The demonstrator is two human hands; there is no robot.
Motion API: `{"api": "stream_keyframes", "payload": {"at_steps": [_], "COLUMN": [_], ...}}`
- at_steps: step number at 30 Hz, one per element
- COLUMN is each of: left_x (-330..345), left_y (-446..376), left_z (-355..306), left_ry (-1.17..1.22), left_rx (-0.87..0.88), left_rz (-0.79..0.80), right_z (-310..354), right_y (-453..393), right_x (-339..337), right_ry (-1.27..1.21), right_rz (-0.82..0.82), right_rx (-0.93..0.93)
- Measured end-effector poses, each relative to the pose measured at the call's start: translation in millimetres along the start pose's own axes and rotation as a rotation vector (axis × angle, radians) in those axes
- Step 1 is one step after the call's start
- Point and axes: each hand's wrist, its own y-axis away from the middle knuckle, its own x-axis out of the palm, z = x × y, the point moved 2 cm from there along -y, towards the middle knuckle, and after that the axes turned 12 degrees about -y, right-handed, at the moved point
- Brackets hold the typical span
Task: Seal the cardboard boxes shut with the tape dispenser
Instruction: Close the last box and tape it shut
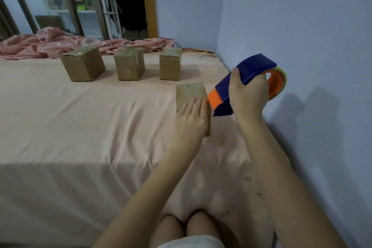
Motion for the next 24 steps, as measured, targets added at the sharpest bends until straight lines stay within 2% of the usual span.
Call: {"api": "stream_keyframes", "payload": {"at_steps": [6,9,17,20,24], "left_x": [-2,-3,-2,-5,-5], "left_y": [5,5,4,6,6], "left_z": [7,6,6,4,3], "left_ry": [-0.144,-0.197,-0.295,-0.276,-0.249], "left_rx": [0.014,0.024,0.026,0.026,-0.004], "left_rz": [-0.069,-0.074,-0.017,-0.025,-0.035], "right_z": [-12,-18,-9,-8,-4], "right_y": [-5,-8,-14,-20,-24], "right_x": [-6,-8,-5,-12,-15], "right_ry": [-0.308,-0.399,-0.373,-0.381,-0.283], "right_rz": [-0.187,-0.216,-0.241,-0.250,-0.202], "right_rx": [0.242,0.324,0.281,0.308,0.237]}}
